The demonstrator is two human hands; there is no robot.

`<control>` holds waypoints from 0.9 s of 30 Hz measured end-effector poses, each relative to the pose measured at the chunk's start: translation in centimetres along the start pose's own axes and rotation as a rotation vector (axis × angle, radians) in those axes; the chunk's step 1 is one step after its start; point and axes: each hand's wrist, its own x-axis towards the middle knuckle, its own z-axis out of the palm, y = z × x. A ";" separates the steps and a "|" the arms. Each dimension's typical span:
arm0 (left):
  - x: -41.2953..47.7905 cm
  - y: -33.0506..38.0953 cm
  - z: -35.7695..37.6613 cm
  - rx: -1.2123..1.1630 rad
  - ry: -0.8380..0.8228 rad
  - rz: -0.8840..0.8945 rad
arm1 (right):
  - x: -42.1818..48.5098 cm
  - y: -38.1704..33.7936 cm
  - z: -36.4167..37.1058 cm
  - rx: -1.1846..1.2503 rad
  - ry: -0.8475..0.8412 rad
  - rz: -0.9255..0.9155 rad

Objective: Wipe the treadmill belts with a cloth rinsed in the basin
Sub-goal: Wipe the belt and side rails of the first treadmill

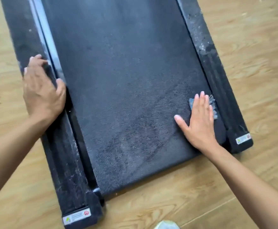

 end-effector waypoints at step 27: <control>3.3 -4.5 -3.0 0.225 -0.775 0.873 | -0.5 5.8 -3.8 -0.190 -0.247 -0.172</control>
